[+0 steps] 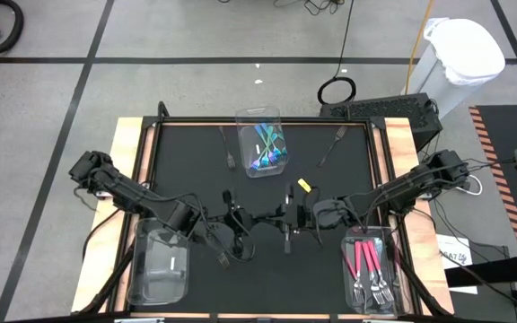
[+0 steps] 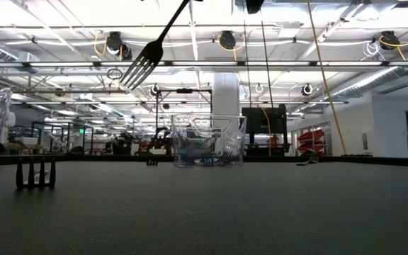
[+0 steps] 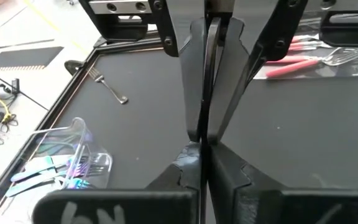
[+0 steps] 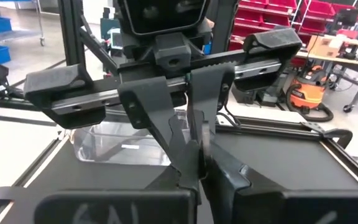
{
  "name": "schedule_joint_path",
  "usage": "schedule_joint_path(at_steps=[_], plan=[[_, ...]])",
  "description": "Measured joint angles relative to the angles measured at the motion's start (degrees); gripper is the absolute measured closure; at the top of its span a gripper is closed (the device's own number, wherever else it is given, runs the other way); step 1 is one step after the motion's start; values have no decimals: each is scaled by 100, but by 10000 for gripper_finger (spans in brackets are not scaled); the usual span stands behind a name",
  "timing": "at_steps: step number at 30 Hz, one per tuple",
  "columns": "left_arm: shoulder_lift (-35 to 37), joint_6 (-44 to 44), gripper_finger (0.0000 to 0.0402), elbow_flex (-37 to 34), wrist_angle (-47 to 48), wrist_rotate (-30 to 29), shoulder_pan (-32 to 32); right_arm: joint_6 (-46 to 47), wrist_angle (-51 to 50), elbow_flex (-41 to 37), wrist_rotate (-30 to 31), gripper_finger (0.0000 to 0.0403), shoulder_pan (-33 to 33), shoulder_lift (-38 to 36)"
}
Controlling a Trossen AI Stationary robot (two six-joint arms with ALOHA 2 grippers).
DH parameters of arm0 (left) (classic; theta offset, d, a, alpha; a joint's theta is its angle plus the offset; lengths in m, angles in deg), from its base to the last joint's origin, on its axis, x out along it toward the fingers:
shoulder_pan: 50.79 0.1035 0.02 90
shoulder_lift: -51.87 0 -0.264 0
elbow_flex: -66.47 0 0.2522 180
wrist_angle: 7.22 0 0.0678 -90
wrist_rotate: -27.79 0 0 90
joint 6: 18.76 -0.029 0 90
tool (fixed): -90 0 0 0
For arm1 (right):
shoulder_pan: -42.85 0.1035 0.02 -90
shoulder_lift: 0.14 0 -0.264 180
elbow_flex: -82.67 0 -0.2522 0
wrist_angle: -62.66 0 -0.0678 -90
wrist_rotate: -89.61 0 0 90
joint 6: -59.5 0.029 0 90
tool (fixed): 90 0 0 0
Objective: Sort silverware by color (type)
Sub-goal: Put the black fork into the bottom left transparent bin
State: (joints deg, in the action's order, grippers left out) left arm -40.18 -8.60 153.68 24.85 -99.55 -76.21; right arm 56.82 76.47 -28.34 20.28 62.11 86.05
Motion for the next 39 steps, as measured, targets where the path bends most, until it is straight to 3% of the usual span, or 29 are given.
schedule_joint_path(at_steps=[4,13,19,25,29,39], plan=[[0,-7,389,0,10,-9,2,-10,-38,0,15,378,1,-22],[0,-89,396,0,-98,81,-144,-257,-770,-2,48,272,159,-380],[163,-493,396,-2,-662,73,-377,-466,-1249,-5,3,224,226,-487],[225,-983,396,-2,-1175,-414,-650,-405,-995,-8,-593,209,196,-204],[229,-1455,396,-2,-1611,-967,-786,-411,-396,-9,-595,210,195,76],[148,-1859,395,-2,-2174,-951,-842,-450,462,-9,-751,211,68,641]])
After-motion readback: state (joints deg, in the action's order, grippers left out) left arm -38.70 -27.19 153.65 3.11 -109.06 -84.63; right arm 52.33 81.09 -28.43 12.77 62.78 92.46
